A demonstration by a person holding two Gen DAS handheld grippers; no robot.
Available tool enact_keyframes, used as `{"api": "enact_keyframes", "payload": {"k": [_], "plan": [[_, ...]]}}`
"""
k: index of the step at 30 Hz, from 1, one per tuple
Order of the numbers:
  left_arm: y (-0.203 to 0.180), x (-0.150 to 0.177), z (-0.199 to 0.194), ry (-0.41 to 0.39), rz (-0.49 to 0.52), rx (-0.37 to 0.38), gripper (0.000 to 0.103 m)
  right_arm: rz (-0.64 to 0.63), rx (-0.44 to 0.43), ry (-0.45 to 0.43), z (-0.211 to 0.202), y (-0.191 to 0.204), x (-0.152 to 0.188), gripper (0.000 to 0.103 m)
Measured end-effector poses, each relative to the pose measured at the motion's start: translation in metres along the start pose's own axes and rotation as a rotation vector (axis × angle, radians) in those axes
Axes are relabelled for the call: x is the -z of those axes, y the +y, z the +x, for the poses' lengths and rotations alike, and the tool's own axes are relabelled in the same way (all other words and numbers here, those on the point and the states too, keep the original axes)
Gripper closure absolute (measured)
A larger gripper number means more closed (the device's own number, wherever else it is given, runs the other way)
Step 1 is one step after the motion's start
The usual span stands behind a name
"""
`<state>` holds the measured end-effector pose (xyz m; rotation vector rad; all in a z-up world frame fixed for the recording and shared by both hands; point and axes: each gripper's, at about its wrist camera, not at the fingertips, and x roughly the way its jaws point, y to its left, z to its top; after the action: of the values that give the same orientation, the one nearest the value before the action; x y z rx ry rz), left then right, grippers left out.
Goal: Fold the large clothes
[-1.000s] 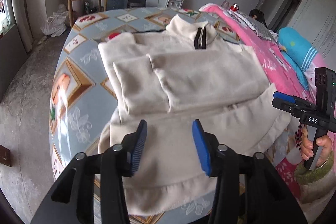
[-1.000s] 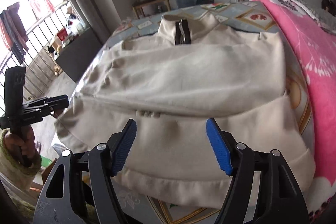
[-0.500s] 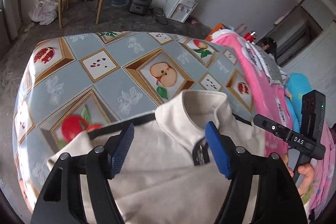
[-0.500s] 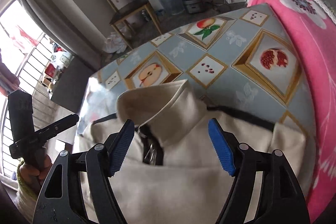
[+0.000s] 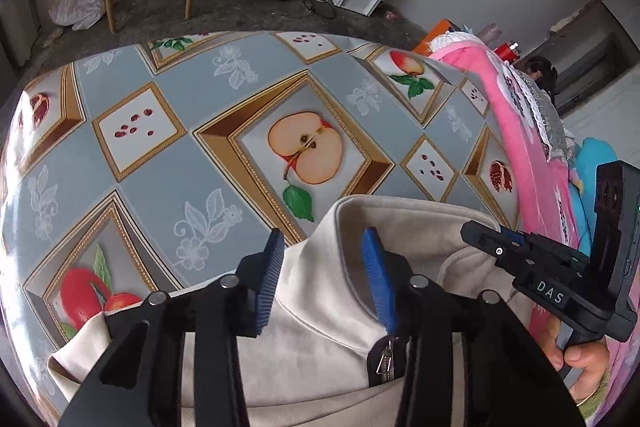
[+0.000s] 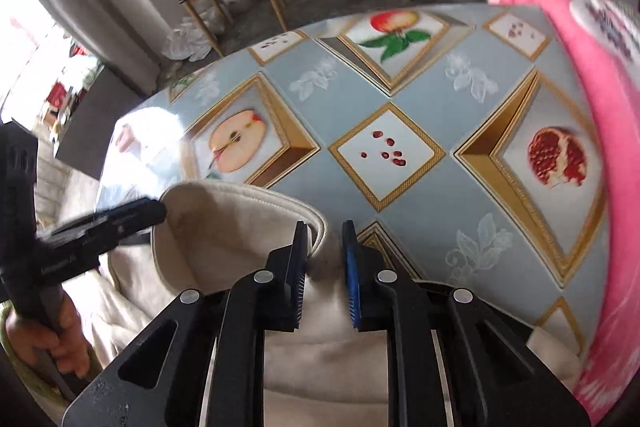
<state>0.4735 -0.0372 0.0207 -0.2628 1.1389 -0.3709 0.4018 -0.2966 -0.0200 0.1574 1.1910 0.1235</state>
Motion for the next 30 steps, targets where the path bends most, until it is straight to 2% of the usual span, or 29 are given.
{"api": "enact_keyframes", "payload": {"k": [1,3,5,7,8,9,11,15,18,20,24,26,28,29,30], "plan": [[-0.004,-0.001,-0.003,-0.012,0.016,0.011,0.063,-0.007,0.004,-0.001,-0.003,0.001,-0.001,0.086],[-0.011,-0.002,-0.005,-0.023,0.027,0.011,0.047,-0.008,0.008,0.001,-0.006,0.0,-0.001,0.086],[-0.017,-0.002,0.001,-0.015,0.035,-0.02,0.047,0.008,0.005,0.007,-0.002,-0.002,-0.003,0.088],[-0.021,0.001,0.013,0.032,0.045,-0.081,0.047,0.028,0.002,0.006,0.001,-0.003,-0.003,0.089],[-0.023,0.003,0.017,0.044,0.057,-0.105,0.058,0.033,0.0,0.0,-0.001,-0.002,-0.001,0.09],[-0.024,0.006,0.018,0.048,0.076,-0.125,0.08,0.027,0.0,-0.009,-0.005,0.001,0.001,0.091],[-0.026,0.013,0.01,0.021,0.127,-0.147,0.091,-0.009,0.008,-0.041,-0.02,0.009,0.009,0.091],[-0.033,0.043,-0.028,-0.061,0.266,-0.116,0.094,-0.115,0.018,-0.116,-0.054,0.026,0.044,0.091],[-0.033,0.074,-0.05,-0.09,0.343,-0.095,0.094,-0.2,0.036,-0.147,-0.068,0.038,0.08,0.091],[-0.025,0.094,-0.054,-0.072,0.338,-0.066,0.094,-0.241,0.056,-0.155,-0.068,0.043,0.103,0.091],[-0.006,0.126,-0.054,0.012,0.28,0.014,0.088,-0.28,0.088,-0.125,-0.047,0.049,0.138,0.09],[0.002,0.139,-0.062,0.03,0.249,0.093,0.08,-0.301,0.119,-0.112,-0.037,0.051,0.149,0.09],[0.009,0.146,-0.078,0.011,0.202,0.201,0.075,-0.319,0.138,-0.102,-0.032,0.052,0.157,0.09],[0.011,0.148,-0.085,-0.003,0.177,0.248,0.07,-0.325,0.138,-0.101,-0.032,0.052,0.159,0.089],[0.015,0.146,-0.091,-0.02,0.147,0.289,0.061,-0.332,0.135,-0.102,-0.034,0.052,0.162,0.085]]}}
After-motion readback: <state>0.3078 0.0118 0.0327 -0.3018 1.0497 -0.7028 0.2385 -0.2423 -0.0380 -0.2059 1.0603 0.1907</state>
